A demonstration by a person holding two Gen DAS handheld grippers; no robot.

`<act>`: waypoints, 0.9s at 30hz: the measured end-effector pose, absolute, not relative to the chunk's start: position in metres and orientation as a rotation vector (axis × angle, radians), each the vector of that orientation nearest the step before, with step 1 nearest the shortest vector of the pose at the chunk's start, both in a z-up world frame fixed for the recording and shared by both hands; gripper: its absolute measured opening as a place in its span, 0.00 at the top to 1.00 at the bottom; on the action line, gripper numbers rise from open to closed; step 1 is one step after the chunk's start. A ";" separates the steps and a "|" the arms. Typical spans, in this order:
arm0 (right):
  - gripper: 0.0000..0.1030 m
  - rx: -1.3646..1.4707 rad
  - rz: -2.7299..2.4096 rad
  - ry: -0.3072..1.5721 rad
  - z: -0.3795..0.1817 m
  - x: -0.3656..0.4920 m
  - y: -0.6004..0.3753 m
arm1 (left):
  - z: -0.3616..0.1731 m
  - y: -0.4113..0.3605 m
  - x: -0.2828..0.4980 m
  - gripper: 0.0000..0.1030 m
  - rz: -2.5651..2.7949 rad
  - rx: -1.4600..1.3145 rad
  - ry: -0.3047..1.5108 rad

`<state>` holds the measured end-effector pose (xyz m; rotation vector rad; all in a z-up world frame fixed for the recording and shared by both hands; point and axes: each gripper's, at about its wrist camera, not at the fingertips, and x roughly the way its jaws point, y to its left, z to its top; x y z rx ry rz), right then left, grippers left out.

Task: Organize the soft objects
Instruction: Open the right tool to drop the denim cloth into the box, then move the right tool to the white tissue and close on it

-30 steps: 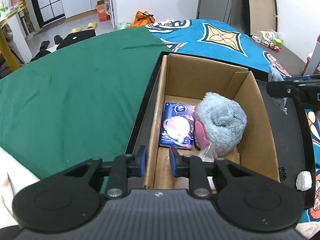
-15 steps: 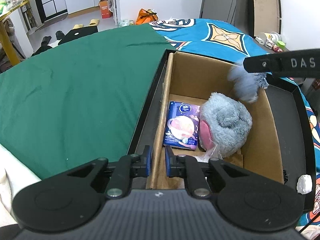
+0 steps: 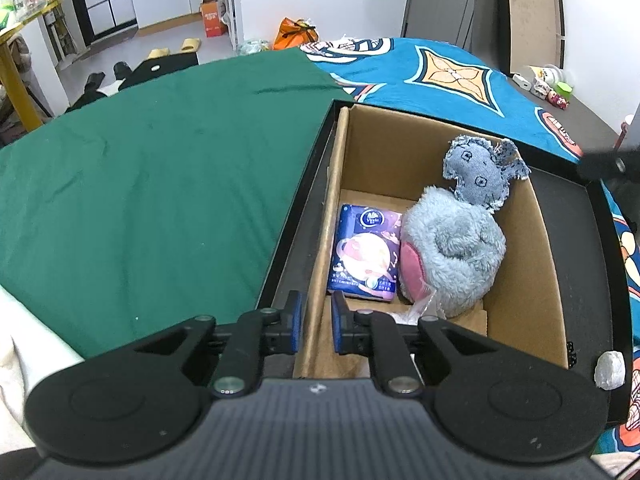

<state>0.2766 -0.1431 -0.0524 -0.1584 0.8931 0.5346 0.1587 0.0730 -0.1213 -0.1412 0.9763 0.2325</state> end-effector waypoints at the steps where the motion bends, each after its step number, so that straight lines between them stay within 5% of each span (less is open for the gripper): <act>1: 0.47 -0.147 0.529 0.903 -0.054 0.276 -0.149 | -0.121 0.072 0.159 0.84 0.234 -0.137 0.975; 6: 0.46 -0.090 0.493 0.960 -0.060 0.276 -0.171 | -0.120 0.069 0.159 0.82 0.224 -0.130 0.980; 13: 0.40 -0.047 0.454 1.084 -0.066 0.281 -0.194 | -0.114 0.063 0.158 0.51 0.208 -0.112 0.967; 19: 0.40 -0.036 0.422 1.215 -0.083 0.283 -0.217 | -0.111 0.058 0.160 0.37 0.199 -0.095 0.953; 27: 0.40 -0.054 0.385 1.366 -0.110 0.281 -0.233 | -0.108 0.053 0.159 0.32 0.191 -0.094 0.952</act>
